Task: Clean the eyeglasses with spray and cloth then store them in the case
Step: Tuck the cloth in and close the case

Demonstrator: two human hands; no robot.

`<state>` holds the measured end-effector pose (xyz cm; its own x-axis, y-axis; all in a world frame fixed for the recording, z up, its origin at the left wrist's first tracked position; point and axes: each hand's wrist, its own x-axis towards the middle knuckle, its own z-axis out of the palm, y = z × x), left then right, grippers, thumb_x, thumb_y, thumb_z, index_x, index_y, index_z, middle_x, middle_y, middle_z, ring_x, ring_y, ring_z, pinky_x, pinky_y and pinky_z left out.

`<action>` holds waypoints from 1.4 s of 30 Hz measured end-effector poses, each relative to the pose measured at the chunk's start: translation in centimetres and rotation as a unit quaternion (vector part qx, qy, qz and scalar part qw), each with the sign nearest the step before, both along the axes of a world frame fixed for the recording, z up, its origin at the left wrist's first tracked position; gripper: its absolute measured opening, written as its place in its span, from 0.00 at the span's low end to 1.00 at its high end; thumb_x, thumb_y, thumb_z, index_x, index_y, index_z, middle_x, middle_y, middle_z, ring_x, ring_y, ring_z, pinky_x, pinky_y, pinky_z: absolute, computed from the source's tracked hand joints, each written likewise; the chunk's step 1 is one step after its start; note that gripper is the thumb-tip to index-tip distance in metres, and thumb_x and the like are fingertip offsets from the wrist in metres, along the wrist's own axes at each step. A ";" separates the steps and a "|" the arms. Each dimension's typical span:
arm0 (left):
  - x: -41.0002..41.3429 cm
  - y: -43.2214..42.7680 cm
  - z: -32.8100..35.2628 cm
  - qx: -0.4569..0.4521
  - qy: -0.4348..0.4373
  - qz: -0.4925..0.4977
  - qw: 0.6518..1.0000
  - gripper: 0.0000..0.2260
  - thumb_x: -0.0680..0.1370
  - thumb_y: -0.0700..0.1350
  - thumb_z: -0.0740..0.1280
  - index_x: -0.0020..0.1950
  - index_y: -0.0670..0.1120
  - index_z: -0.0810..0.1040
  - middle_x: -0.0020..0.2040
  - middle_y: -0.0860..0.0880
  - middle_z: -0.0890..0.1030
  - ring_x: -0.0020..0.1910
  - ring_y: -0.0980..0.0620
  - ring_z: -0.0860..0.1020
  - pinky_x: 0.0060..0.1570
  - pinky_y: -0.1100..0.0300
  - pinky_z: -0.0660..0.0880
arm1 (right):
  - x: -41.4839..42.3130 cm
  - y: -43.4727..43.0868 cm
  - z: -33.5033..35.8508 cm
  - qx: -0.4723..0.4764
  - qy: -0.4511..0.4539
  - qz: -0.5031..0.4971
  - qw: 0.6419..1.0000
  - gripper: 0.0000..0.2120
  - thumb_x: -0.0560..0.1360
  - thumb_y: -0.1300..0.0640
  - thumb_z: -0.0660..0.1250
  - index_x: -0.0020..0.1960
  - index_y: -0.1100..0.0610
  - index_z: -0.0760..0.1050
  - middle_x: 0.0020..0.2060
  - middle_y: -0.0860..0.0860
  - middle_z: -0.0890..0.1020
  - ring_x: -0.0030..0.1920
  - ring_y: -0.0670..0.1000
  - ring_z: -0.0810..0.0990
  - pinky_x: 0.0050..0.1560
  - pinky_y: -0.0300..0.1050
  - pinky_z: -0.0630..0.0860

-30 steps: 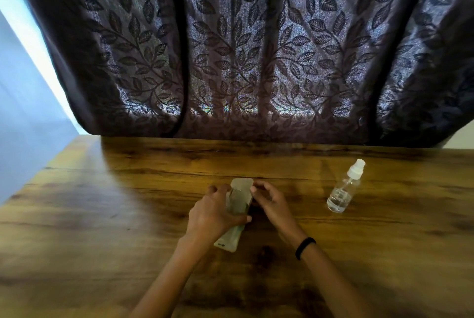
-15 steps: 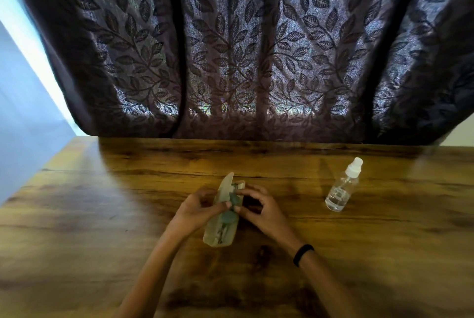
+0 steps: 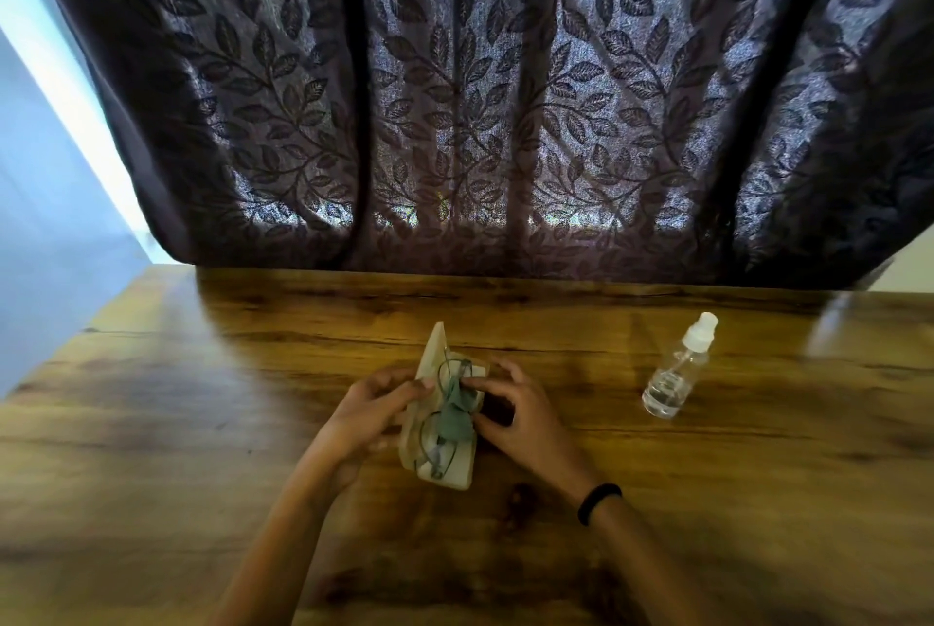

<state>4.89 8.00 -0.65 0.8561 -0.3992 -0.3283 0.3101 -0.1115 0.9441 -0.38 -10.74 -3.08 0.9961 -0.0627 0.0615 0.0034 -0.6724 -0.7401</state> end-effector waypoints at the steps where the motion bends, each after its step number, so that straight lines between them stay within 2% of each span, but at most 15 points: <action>1: 0.0 -0.1 0.0 -0.004 0.002 -0.001 1.000 0.23 0.63 0.54 0.71 0.56 0.49 0.75 0.51 0.44 0.82 0.44 0.48 0.83 0.28 0.64 0.76 | 0.0 0.1 0.0 -0.003 -0.001 0.001 1.000 0.20 0.73 0.54 0.68 0.64 0.47 0.72 0.72 0.50 0.60 0.72 0.52 0.56 0.72 0.52 0.57; 5: -0.1 -0.1 0.1 -0.014 0.010 0.004 1.000 0.25 0.63 0.54 0.71 0.57 0.49 0.75 0.51 0.43 0.82 0.47 0.47 0.82 0.29 0.63 0.77 | 0.1 0.3 0.0 0.003 -0.006 0.005 1.000 0.19 0.74 0.55 0.67 0.64 0.47 0.72 0.72 0.50 0.61 0.72 0.52 0.56 0.72 0.52 0.58; 8: -0.3 -0.2 0.3 -0.014 0.005 0.001 1.000 0.24 0.64 0.53 0.70 0.58 0.47 0.74 0.52 0.42 0.82 0.46 0.46 0.82 0.26 0.65 0.76 | 0.3 0.4 -0.1 -0.035 -0.007 0.021 0.999 0.19 0.75 0.55 0.65 0.65 0.46 0.71 0.72 0.49 0.60 0.72 0.51 0.55 0.71 0.49 0.56; 12: -0.4 -0.3 0.3 -0.006 -0.003 0.007 1.000 0.25 0.65 0.53 0.69 0.60 0.47 0.74 0.52 0.43 0.81 0.48 0.46 0.81 0.28 0.64 0.77 | 0.7 0.5 0.2 -0.045 0.008 0.043 0.998 0.18 0.76 0.55 0.62 0.66 0.46 0.69 0.73 0.49 0.59 0.73 0.52 0.53 0.71 0.51 0.55; 15: -0.4 -0.3 0.3 -0.007 -0.004 0.002 1.000 0.24 0.65 0.53 0.69 0.59 0.47 0.74 0.51 0.44 0.82 0.45 0.48 0.82 0.28 0.64 0.76 | 1.0 0.6 0.5 -0.026 0.010 0.035 0.999 0.19 0.77 0.51 0.61 0.67 0.47 0.68 0.72 0.49 0.60 0.72 0.52 0.54 0.70 0.51 0.57; 19: -0.4 -0.1 0.2 -0.025 0.010 0.000 1.000 0.22 0.66 0.52 0.69 0.57 0.46 0.75 0.48 0.43 0.83 0.44 0.46 0.83 0.29 0.62 0.78 | 1.1 1.0 0.3 -0.045 -0.020 0.035 0.998 0.24 0.74 0.42 0.62 0.69 0.45 0.64 0.71 0.49 0.61 0.71 0.51 0.55 0.68 0.49 0.57; 23: -0.5 0.1 0.0 -0.036 0.014 0.004 0.999 0.21 0.66 0.53 0.69 0.56 0.47 0.76 0.46 0.43 0.83 0.39 0.49 0.83 0.27 0.63 0.77 | 1.5 1.6 -0.3 -0.107 -0.026 0.050 0.993 0.28 0.72 0.36 0.60 0.70 0.44 0.62 0.72 0.49 0.58 0.72 0.52 0.52 0.69 0.56 0.56; 25: -0.5 0.1 -0.2 -0.043 0.022 0.013 0.999 0.20 0.67 0.52 0.69 0.57 0.47 0.76 0.47 0.43 0.83 0.40 0.49 0.83 0.28 0.63 0.77 | 1.7 2.0 -0.6 -0.129 -0.027 0.050 0.990 0.30 0.71 0.34 0.59 0.70 0.44 0.60 0.73 0.49 0.57 0.72 0.52 0.51 0.69 0.58 0.56; 29: -0.5 0.0 -0.7 -0.040 0.023 0.030 0.998 0.16 0.70 0.50 0.69 0.56 0.46 0.77 0.48 0.44 0.84 0.43 0.49 0.82 0.32 0.60 0.79 | 2.2 2.5 -1.0 -0.178 -0.026 0.056 0.982 0.32 0.71 0.34 0.58 0.71 0.46 0.57 0.74 0.49 0.54 0.73 0.53 0.48 0.70 0.60 0.52; 33: -0.6 -0.2 -0.9 -0.039 0.017 0.053 0.998 0.13 0.72 0.49 0.69 0.54 0.48 0.78 0.45 0.47 0.84 0.41 0.50 0.83 0.29 0.62 0.77 | 2.5 2.2 -0.8 -0.204 -0.027 0.060 0.977 0.32 0.70 0.33 0.59 0.70 0.46 0.59 0.73 0.50 0.55 0.73 0.53 0.48 0.70 0.60 0.50; 36: -0.7 -0.3 -0.9 -0.040 0.016 0.060 0.997 0.11 0.72 0.49 0.69 0.53 0.48 0.78 0.41 0.48 0.85 0.40 0.49 0.83 0.27 0.63 0.77 | 2.7 1.7 -0.6 -0.210 -0.007 0.072 0.975 0.32 0.70 0.34 0.59 0.70 0.44 0.57 0.74 0.51 0.53 0.74 0.54 0.46 0.71 0.62 0.49; 42: -0.6 -0.3 -0.8 -0.043 0.017 0.058 0.997 0.13 0.71 0.49 0.69 0.54 0.47 0.78 0.44 0.46 0.84 0.41 0.48 0.83 0.27 0.63 0.77 | 3.3 1.1 -0.6 -0.192 0.054 0.097 0.975 0.36 0.69 0.33 0.60 0.72 0.42 0.52 0.76 0.49 0.46 0.74 0.54 0.41 0.70 0.64 0.46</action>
